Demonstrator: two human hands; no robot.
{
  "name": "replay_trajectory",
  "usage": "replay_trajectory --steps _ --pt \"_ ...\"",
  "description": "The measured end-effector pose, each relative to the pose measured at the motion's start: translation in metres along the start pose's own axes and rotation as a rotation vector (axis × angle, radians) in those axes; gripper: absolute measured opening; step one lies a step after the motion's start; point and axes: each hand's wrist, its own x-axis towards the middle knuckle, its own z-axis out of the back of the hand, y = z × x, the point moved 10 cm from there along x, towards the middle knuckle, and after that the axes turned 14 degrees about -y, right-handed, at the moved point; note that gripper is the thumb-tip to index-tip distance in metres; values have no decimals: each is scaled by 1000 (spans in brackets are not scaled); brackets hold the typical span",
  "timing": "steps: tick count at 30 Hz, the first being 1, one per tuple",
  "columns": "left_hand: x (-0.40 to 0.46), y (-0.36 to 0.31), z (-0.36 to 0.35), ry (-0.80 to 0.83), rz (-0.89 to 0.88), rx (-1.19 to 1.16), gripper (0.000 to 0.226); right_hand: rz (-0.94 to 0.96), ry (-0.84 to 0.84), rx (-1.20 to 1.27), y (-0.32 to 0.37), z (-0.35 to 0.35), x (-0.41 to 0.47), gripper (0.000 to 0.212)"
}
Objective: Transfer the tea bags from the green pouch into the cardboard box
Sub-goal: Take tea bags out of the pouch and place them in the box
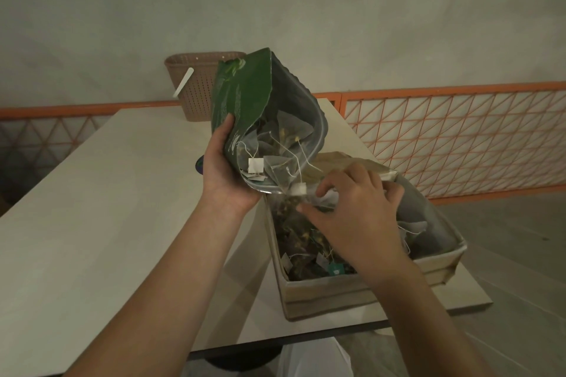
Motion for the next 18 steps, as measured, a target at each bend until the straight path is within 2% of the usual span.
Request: replay_trajectory --steps 5,8,13,16,18 --pt "0 0 -2 14 12 -8 55 37 25 -31 -1 -4 2 40" --pt "1 2 -1 4 13 -3 53 43 90 32 2 -11 3 23" --pt "0 1 0 19 11 -8 49 -79 93 211 -11 -9 7 4" --pt "1 1 0 23 8 4 49 -206 115 356 -18 -5 10 16" --pt "1 1 0 21 2 9 48 -344 201 553 -20 -12 8 29"
